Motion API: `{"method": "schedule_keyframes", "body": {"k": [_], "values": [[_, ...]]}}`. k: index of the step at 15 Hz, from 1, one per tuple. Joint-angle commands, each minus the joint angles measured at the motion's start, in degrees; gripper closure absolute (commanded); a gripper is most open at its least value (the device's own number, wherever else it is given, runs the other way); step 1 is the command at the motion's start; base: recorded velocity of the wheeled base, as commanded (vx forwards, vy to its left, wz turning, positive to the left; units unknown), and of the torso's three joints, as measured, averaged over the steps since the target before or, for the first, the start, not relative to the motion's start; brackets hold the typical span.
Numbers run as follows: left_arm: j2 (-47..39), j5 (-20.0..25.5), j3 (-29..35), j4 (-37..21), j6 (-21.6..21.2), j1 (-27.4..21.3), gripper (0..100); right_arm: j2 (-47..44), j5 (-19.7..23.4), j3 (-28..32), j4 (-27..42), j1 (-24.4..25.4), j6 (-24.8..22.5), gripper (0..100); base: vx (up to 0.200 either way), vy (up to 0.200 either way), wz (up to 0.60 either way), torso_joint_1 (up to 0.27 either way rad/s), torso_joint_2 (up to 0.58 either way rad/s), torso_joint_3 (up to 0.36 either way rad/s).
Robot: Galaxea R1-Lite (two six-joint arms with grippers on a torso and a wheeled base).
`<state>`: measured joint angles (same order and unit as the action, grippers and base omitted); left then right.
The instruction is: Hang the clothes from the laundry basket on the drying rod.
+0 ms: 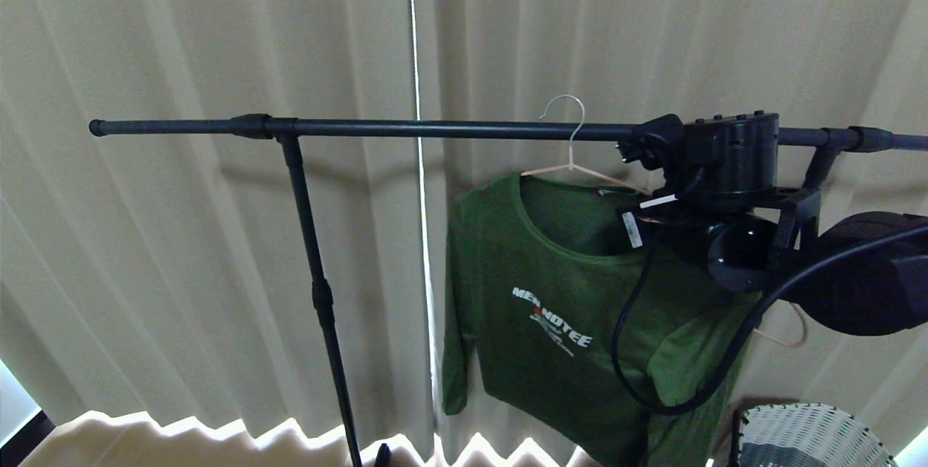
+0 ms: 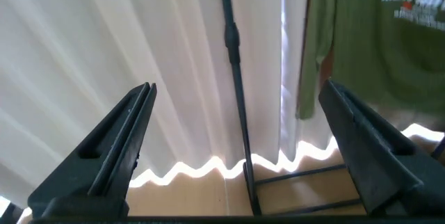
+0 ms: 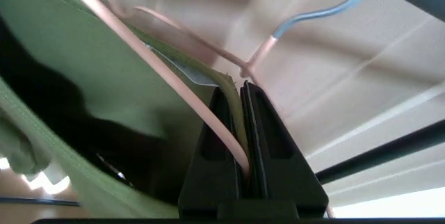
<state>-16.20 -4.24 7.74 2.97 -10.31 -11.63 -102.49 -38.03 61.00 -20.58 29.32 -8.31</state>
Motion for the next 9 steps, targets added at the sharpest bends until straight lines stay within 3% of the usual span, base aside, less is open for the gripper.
{"method": "schedule_keyframes", "body": {"k": [1,9], "values": [[5.39,0.11,-0.18,-1.57,0.21,0.20,0,-1.22,-0.02,0.52,0.10,0.04,-0.04,100,0.000,0.000,0.00,0.000,0.00,0.000],[9.87,-0.15,-3.52,-2.27,0.21,0.20,0,-3.25,-0.37,1.31,0.45,0.30,-0.12,100,0.000,0.000,0.00,0.000,0.00,0.000]]}}
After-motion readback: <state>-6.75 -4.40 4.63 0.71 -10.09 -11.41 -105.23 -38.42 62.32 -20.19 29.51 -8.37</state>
